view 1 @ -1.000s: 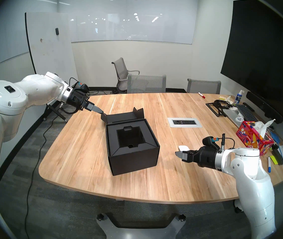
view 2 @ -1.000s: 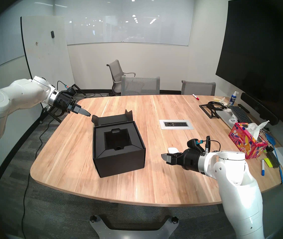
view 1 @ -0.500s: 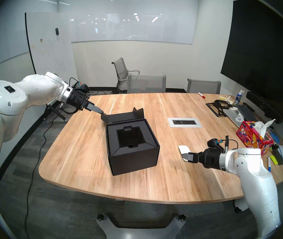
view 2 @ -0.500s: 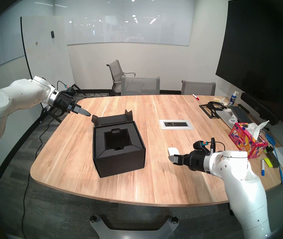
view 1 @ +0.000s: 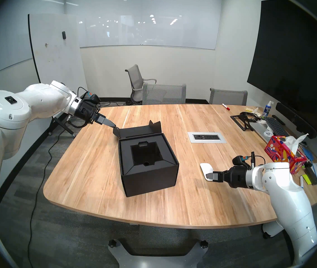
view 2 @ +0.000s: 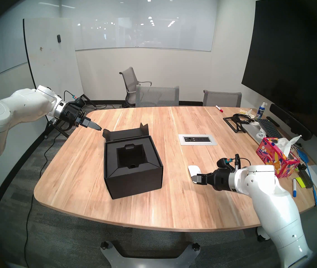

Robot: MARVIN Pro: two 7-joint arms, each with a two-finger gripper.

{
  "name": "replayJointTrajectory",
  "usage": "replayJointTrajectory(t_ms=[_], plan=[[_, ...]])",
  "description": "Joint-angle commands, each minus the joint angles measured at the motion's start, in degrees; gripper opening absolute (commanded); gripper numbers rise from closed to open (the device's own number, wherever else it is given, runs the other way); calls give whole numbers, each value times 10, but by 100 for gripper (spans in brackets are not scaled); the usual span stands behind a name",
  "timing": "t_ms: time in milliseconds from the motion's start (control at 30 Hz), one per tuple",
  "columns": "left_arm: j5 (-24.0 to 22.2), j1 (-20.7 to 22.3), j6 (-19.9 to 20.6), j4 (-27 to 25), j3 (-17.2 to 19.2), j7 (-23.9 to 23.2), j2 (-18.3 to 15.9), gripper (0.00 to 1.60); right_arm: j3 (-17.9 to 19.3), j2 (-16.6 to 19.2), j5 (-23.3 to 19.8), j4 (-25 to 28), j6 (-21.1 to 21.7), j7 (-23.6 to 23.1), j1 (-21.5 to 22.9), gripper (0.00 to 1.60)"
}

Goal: Open the box and place the mouse inside

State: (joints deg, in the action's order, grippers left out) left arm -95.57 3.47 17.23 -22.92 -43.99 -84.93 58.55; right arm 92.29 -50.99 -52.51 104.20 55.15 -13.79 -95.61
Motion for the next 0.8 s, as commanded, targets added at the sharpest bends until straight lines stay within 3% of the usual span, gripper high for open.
replayJointTrajectory(t_ms=[0,767], plan=[[-1,11,1,3,4,-1,0,0,-19,38,-25,-12,-1,0,51,160],[-1,10,1,3,5,-1,0,0,-138,108,-89,-45,-1,39,170,160]])
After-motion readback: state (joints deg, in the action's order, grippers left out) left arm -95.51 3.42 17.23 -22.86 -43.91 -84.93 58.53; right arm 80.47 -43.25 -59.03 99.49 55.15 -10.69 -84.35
